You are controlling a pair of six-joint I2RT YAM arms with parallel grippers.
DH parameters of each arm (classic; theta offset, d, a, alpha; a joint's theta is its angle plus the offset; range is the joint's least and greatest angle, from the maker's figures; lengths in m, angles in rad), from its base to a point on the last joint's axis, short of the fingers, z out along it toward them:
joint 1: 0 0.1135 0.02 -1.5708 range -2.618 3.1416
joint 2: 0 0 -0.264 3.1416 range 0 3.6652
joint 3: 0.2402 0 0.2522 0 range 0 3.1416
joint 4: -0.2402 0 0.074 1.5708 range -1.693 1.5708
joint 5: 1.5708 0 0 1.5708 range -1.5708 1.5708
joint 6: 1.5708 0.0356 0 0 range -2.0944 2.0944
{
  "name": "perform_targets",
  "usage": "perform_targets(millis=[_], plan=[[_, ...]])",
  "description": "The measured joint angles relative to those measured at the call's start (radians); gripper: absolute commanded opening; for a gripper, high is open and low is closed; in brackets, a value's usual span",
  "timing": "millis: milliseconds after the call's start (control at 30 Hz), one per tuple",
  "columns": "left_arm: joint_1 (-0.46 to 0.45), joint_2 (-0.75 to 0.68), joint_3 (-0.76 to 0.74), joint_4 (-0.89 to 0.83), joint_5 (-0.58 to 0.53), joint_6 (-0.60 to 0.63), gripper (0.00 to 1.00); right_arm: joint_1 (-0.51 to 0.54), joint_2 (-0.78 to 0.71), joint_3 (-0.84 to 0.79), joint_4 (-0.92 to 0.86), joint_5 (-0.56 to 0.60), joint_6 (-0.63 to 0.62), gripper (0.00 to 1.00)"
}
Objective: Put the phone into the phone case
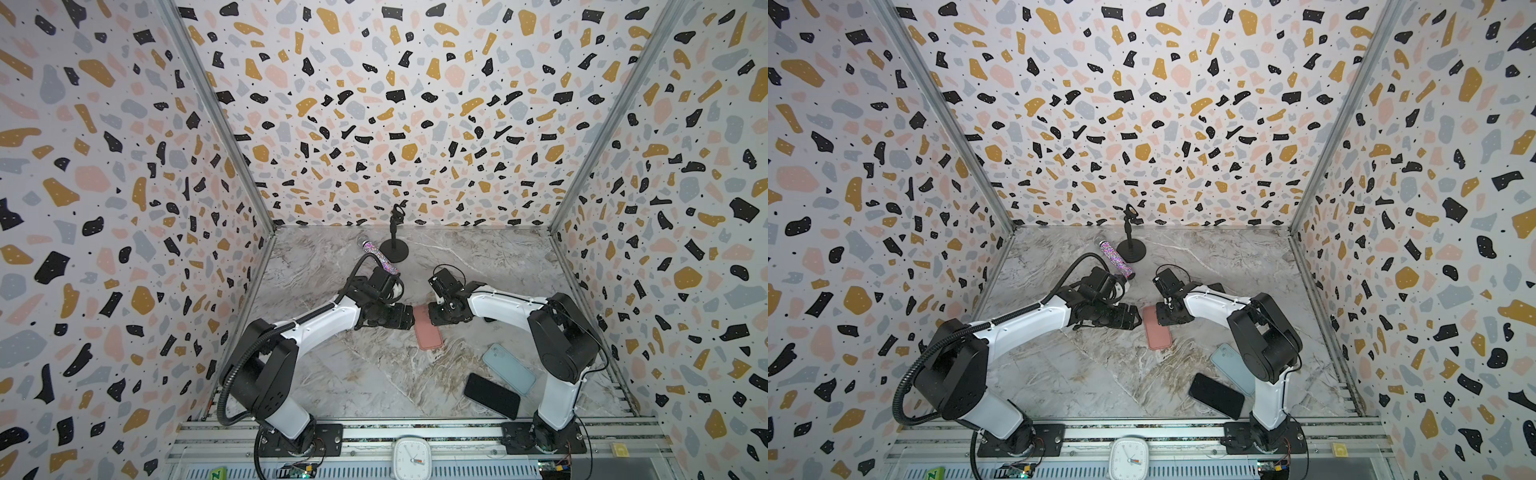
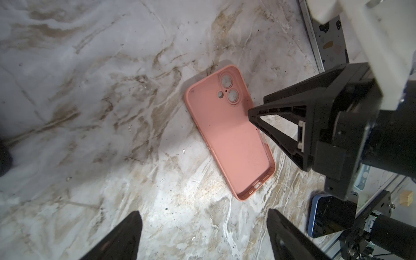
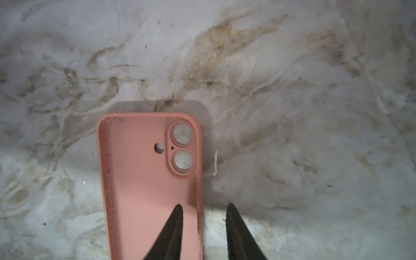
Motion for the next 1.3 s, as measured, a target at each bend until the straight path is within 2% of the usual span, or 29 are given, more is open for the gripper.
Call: perform_targets(millis=[133, 333, 433, 600, 933, 1300], plan=[[0.000, 0.000, 0.000, 0.021, 0.026, -0.009, 0.89, -0.053, -0.014, 0.061, -0.066, 0.056, -0.112, 0.54], [-0.010, 0.006, 0.004, 0.051, 0.063, -0.031, 0.91, -0.254, -0.033, 0.064, -0.130, 0.099, -0.225, 0.59], [-0.019, 0.025, 0.013, 0.061, 0.079, -0.035, 0.92, -0.310, -0.033, 0.064, -0.146, 0.113, -0.249, 0.62], [-0.023, 0.049, 0.027, 0.068, 0.111, -0.042, 0.93, -0.329, -0.032, 0.064, -0.153, 0.132, -0.261, 0.67], [-0.024, 0.051, 0.028, 0.070, 0.129, -0.041, 0.93, -0.393, -0.032, -0.050, -0.076, 0.076, -0.297, 0.71], [-0.024, 0.051, 0.028, 0.070, 0.133, -0.041, 0.94, -0.420, -0.037, -0.081, 0.002, 0.042, -0.313, 0.81]])
